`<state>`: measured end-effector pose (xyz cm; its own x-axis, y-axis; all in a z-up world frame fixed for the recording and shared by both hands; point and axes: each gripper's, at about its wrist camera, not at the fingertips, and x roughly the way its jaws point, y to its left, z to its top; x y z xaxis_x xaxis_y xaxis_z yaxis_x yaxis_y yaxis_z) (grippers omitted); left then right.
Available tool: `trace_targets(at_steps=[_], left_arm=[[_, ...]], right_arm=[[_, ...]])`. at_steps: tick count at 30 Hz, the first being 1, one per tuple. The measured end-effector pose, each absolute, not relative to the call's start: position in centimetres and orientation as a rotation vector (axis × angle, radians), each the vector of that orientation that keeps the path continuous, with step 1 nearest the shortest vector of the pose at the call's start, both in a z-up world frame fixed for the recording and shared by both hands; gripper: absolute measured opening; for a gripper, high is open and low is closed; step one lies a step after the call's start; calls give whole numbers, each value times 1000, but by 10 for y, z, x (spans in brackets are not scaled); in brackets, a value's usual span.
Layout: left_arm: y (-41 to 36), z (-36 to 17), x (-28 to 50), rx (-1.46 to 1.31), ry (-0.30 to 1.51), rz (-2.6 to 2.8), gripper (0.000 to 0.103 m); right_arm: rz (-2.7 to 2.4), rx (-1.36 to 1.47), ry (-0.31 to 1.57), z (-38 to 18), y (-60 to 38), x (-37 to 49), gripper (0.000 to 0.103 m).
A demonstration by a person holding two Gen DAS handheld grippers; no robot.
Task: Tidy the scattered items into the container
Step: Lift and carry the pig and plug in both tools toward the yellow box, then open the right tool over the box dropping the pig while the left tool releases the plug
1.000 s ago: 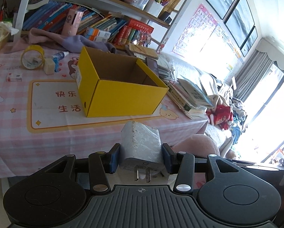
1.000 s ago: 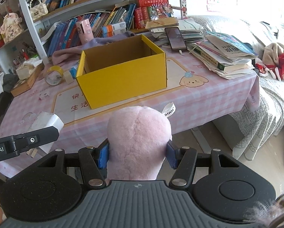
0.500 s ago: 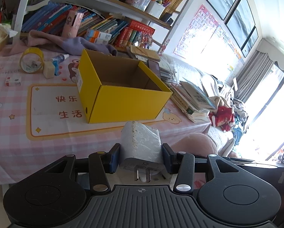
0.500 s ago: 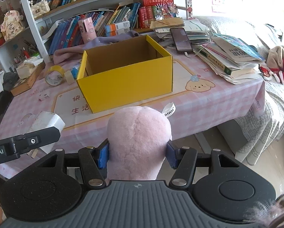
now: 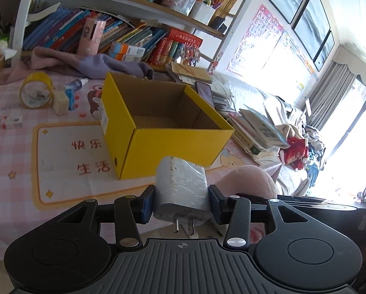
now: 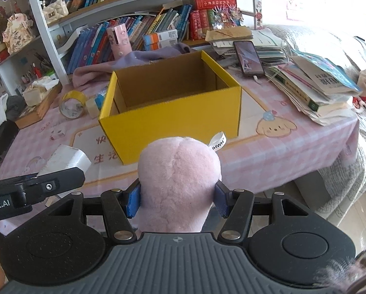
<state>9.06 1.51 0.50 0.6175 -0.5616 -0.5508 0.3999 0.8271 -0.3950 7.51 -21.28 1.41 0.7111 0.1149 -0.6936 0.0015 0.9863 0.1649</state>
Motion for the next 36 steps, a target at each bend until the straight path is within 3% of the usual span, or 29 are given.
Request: trace_targets(at_steps=[20, 36], left_arm=[[-38, 39, 171, -235, 613, -567, 45], [-75, 30, 260, -127, 658, -400, 45]], right_arm=[[166, 50, 642, 55, -255, 183, 56], [385, -57, 708, 35, -271, 313, 56]])
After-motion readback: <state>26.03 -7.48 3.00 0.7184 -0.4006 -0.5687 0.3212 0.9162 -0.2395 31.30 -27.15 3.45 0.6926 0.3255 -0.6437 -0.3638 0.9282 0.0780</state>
